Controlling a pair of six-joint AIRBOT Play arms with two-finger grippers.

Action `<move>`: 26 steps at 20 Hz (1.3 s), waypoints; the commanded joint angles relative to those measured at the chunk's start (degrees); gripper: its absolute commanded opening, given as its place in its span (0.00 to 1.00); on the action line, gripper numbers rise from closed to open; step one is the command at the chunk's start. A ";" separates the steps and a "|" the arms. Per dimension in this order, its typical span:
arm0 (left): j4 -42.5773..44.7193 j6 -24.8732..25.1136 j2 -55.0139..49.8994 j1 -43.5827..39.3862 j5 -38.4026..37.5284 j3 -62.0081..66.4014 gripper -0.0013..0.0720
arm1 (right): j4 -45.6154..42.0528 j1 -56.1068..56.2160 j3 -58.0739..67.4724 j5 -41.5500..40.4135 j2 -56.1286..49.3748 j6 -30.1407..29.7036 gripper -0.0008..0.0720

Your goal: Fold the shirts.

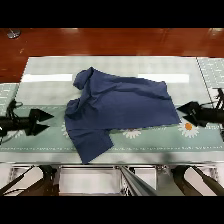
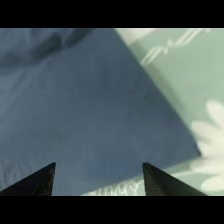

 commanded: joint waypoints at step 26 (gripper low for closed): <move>-13.99 11.69 1.42 -17.99 8.79 -7.58 0.04 | -7.45 -10.10 -8.44 -7.67 6.47 6.58 0.87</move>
